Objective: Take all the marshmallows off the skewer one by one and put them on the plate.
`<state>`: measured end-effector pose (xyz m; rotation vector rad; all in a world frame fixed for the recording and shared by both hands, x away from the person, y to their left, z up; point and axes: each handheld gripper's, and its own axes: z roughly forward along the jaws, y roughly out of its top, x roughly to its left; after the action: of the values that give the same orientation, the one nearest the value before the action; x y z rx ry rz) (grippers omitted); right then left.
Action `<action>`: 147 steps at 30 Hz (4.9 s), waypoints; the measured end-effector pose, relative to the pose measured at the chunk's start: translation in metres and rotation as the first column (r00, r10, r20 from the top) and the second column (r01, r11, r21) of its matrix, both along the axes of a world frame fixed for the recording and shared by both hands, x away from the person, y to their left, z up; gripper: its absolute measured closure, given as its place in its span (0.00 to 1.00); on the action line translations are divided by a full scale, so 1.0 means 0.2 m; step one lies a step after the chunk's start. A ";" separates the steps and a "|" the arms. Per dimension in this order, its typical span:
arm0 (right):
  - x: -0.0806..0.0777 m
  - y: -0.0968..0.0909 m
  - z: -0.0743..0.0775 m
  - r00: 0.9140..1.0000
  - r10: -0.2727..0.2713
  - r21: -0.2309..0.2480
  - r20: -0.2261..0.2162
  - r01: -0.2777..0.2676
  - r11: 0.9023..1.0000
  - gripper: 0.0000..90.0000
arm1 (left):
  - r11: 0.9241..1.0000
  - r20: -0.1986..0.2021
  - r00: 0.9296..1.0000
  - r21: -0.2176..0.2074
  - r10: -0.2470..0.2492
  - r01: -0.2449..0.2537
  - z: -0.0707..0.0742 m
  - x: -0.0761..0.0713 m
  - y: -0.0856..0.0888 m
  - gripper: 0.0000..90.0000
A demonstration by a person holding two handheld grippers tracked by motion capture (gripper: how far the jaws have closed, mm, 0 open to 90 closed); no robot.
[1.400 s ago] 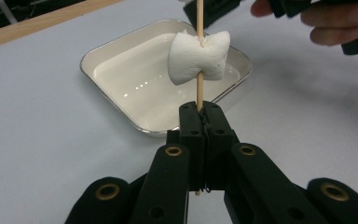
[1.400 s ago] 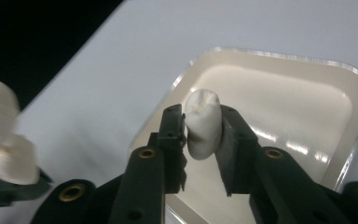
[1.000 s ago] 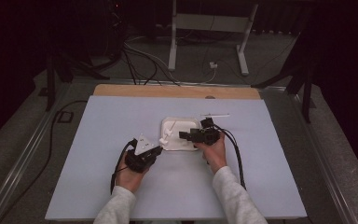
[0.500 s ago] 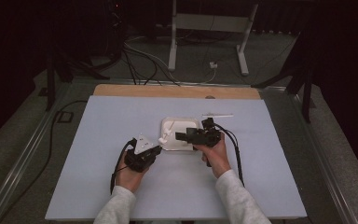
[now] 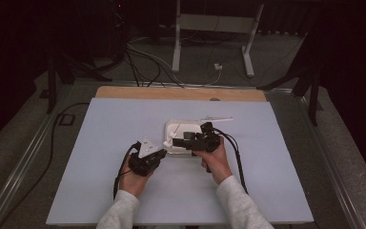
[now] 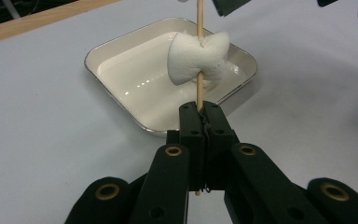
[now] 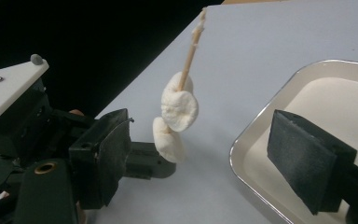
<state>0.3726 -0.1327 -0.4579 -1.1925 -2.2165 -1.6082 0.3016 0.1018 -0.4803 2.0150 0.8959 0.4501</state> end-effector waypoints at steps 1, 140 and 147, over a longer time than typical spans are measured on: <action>0.00 0.01 0.00 1.000 0.001 -0.002 -0.003 -0.001 1.000 0.24 | 1.000 0.000 1.000 0.001 -0.001 0.001 0.00 0.00 0.00 1.00; -0.05 0.13 -0.01 0.997 0.062 -0.004 0.046 -0.062 0.998 0.86 | 1.000 0.027 1.000 0.007 0.015 -0.016 0.02 0.00 0.02 0.95; -0.04 0.09 0.02 0.997 0.053 0.014 0.051 -0.054 0.998 0.81 | 1.000 0.037 0.999 0.015 0.007 -0.007 0.02 0.00 -0.01 1.00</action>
<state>0.3643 -0.1147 -0.4538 -1.0913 -2.2424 -1.6492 0.3006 0.1003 -0.4765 2.0113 0.8794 0.4977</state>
